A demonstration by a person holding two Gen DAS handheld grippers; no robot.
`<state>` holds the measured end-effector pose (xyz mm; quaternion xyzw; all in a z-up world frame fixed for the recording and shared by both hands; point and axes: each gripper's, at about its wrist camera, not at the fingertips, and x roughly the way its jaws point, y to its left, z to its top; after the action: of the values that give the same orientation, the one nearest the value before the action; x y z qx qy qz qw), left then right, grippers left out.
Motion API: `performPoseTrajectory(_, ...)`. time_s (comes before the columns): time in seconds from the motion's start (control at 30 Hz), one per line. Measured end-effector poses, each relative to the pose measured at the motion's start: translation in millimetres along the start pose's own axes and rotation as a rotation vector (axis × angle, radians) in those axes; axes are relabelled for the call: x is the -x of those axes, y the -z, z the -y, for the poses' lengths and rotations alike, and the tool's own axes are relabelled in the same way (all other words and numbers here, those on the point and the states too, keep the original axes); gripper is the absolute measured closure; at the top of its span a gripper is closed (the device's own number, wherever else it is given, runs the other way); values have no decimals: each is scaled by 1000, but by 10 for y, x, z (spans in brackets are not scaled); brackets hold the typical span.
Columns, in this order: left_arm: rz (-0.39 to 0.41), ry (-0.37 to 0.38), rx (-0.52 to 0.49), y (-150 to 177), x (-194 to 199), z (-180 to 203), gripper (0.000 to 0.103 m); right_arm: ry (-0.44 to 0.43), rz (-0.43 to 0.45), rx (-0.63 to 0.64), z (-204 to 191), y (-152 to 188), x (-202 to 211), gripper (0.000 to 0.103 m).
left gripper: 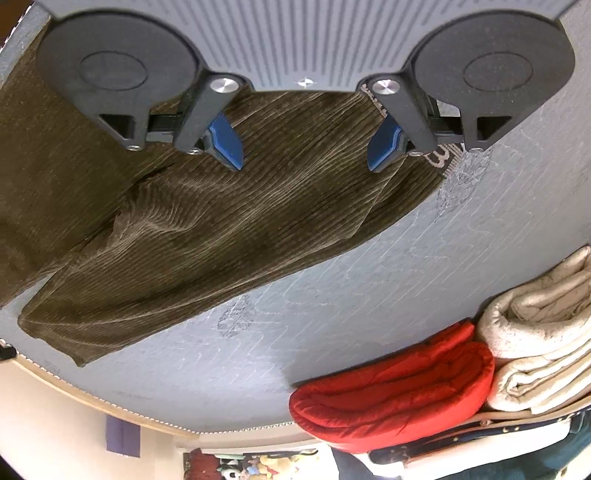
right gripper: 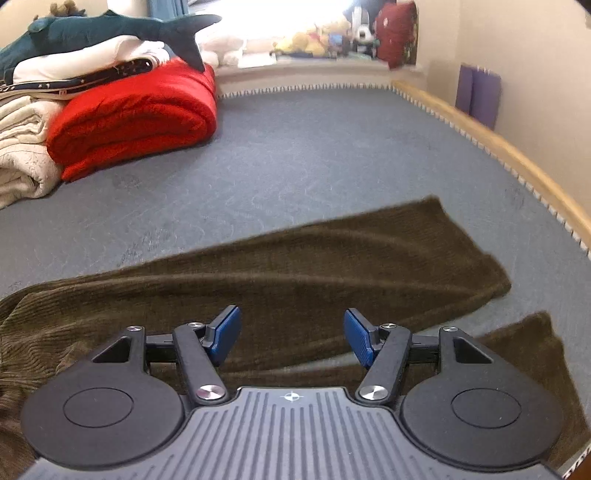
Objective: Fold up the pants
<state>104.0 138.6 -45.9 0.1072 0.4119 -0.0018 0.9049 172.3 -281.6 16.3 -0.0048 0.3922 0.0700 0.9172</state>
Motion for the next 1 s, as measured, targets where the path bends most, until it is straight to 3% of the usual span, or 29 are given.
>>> performPoseTrajectory(0.17,14,9,-1,-1,26,-12,26,-17,95,31,-80,-54,143,40)
performPoseTrajectory(0.5,51,37,67,-70,130,-110,40,-32,106,31,-137,-48,151,45)
performPoseTrajectory(0.57,53,34,84,-97,132,-129,44,-35,111,36,-157,-54,158,47)
performPoseTrajectory(0.67,54,20,102,-141,120,-167,44,-49,125,65,-204,-65,161,59)
performPoseTrajectory(0.87,72,1,137,-252,100,-206,44,-46,179,159,-362,-64,215,59)
performPoseTrajectory(1.0,94,-12,147,-334,93,-198,44,-21,222,207,-426,-96,253,42)
